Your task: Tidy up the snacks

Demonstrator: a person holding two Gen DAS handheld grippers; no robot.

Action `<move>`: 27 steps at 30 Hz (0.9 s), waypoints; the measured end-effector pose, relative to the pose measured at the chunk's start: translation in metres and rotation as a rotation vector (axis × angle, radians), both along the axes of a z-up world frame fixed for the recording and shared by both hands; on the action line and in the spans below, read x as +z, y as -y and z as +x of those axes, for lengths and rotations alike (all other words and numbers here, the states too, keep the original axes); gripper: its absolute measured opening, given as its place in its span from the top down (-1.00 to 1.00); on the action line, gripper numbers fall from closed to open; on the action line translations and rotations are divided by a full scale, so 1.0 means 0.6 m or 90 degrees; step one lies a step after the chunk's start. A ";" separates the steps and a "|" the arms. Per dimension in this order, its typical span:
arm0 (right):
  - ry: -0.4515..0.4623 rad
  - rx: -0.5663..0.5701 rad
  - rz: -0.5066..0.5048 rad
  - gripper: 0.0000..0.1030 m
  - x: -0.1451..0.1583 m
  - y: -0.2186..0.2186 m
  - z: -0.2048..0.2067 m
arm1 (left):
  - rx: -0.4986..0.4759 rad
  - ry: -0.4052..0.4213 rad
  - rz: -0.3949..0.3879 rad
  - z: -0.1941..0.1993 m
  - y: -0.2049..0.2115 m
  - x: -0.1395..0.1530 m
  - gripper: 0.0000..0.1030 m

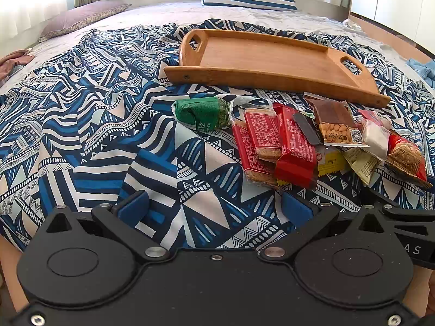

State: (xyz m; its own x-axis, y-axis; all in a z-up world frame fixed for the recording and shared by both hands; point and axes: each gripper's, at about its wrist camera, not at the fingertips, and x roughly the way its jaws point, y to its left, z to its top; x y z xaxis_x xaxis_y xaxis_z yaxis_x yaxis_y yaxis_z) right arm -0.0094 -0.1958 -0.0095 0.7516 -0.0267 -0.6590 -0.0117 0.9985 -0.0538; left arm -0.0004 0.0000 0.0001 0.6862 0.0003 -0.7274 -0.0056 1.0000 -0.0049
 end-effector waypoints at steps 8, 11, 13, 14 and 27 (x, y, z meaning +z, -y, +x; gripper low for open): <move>0.001 0.000 -0.001 -1.00 0.000 0.000 -0.001 | 0.000 0.000 0.000 0.000 0.000 0.000 -1.00; 0.001 0.000 -0.001 -1.00 0.000 0.000 -0.001 | 0.000 0.001 0.001 0.000 0.000 0.000 -1.00; 0.002 0.000 -0.001 -1.00 0.000 0.000 -0.002 | 0.000 0.001 0.000 0.000 0.000 0.000 -1.00; 0.002 0.001 0.000 -1.00 0.000 0.000 -0.001 | 0.000 0.001 0.001 0.000 0.000 0.000 -1.00; 0.029 0.006 0.024 -1.00 -0.002 0.013 -0.011 | -0.006 0.005 0.003 0.005 -0.002 0.001 -1.00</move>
